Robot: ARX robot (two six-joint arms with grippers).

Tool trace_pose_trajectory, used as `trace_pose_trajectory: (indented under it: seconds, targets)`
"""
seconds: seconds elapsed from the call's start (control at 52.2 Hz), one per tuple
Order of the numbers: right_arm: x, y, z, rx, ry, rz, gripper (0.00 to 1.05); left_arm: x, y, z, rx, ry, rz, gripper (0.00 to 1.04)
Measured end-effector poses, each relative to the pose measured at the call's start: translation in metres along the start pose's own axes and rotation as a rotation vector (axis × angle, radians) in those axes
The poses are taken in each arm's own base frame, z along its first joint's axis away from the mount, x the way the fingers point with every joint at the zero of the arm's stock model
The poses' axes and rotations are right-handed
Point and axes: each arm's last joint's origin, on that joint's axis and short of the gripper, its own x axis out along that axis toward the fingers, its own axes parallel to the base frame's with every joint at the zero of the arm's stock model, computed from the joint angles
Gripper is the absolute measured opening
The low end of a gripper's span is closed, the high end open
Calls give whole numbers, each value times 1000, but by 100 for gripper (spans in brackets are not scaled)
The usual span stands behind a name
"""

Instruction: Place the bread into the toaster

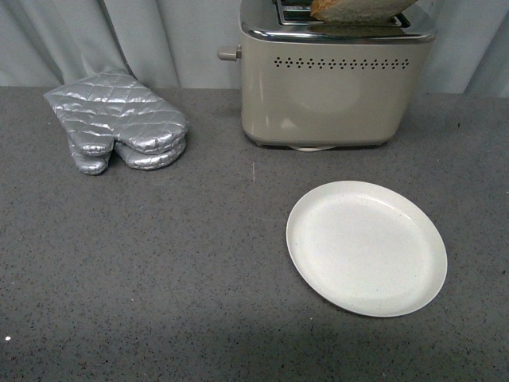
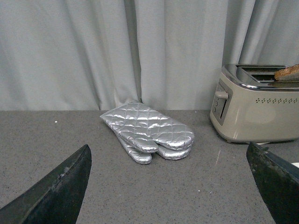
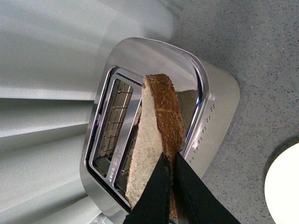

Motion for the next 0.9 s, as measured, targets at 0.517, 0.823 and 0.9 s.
trace_pose_trajectory:
  seconds: [0.517, 0.823, 0.9]
  targets:
    - [45, 33, -8, -115, -9, -8, 0, 0, 0, 0, 0, 0, 0, 98]
    - [48, 43, -10, -187, 0, 70, 14, 0, 0, 0, 0, 0, 0, 98]
    - [45, 48, -9, -219, -30, 125, 25, 0, 0, 0, 0, 0, 0, 98]
